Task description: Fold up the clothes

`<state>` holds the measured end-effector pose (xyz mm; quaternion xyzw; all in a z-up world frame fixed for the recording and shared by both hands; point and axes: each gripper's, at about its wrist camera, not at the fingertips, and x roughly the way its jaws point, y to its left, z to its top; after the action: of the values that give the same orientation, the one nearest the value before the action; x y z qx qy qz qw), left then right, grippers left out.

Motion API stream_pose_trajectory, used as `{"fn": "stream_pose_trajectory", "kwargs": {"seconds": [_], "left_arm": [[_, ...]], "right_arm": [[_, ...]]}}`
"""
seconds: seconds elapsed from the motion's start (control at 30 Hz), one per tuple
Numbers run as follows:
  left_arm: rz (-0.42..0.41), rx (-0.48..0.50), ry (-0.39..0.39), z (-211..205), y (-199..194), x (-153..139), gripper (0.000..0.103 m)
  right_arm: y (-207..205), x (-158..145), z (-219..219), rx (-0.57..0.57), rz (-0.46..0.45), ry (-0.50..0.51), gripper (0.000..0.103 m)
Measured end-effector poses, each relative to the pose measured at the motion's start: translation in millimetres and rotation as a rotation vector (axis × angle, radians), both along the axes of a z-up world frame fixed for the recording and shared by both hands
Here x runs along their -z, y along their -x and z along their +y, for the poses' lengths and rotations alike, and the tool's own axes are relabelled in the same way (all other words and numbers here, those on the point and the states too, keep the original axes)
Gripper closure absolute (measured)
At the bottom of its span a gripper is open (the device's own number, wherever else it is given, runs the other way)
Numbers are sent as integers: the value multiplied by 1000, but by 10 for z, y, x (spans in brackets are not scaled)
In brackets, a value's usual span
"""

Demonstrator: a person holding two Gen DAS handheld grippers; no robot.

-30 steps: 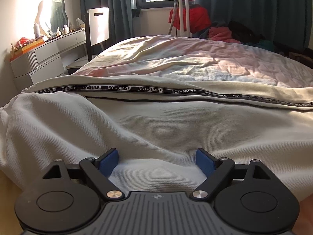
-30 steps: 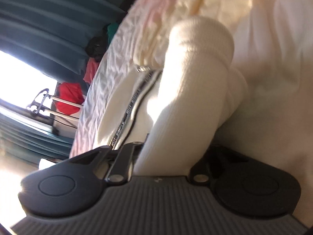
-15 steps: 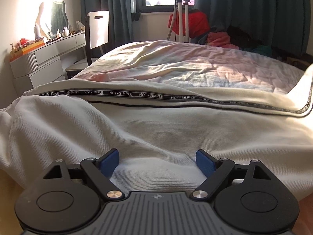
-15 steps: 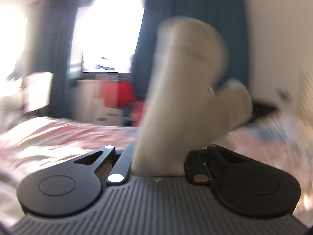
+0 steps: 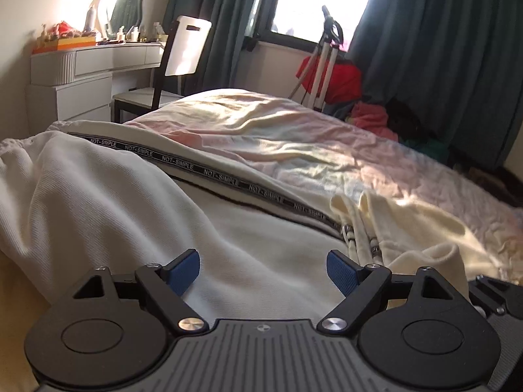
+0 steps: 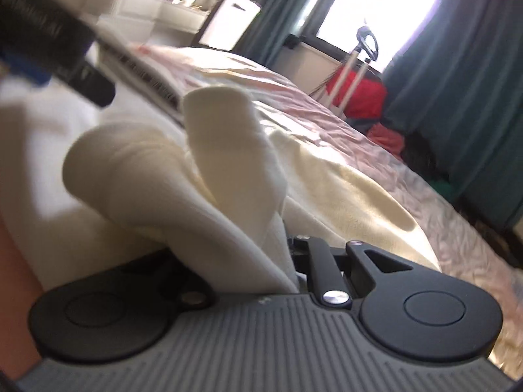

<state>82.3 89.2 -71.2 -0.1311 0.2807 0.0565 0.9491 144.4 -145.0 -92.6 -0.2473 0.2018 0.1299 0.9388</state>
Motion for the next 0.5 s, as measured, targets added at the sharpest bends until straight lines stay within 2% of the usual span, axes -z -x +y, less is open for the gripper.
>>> {"fn": "stream_pose_trajectory", "kwargs": {"seconds": [0.1, 0.23, 0.37, 0.43, 0.5], "left_arm": [[-33, -27, 92, 138, 23, -24, 16], [-10, 2, 172, 214, -3, 14, 16], [-42, 48, 171, 167, 19, -5, 17], [-70, 73, 174, 143, 33, -31, 19], [-96, 92, 171, 117, 49, -60, 20]], "right_arm": [[-29, -127, 97, -8, -23, -61, 89], [164, 59, 477, -56, 43, -57, 89], [53, -27, 416, -55, 94, -123, 88], [35, -107, 380, -54, 154, -146, 84], [36, -236, 331, -41, 254, -192, 76]]}}
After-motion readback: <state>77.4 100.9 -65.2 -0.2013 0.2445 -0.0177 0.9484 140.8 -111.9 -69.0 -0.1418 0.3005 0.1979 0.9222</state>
